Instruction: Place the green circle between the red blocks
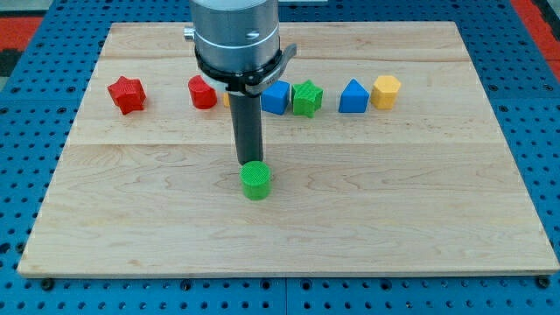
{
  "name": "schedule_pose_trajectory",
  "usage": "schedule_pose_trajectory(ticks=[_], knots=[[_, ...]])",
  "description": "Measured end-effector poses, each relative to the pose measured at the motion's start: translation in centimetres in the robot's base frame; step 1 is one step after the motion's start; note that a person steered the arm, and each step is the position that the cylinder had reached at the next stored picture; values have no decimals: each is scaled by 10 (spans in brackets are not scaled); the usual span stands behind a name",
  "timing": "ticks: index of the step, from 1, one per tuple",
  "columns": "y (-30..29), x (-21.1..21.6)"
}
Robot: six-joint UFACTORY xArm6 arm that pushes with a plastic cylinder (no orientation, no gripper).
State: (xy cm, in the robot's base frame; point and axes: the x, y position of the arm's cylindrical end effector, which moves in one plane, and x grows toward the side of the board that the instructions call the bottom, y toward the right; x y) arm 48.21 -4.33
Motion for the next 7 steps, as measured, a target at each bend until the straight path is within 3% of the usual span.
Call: schedule_pose_trajectory(ticks=[1,2,3,4,5,6,7], knots=[[8,23],[102,34],[35,69],[-67,36],[-132,-23],[-110,51],[-121,78]])
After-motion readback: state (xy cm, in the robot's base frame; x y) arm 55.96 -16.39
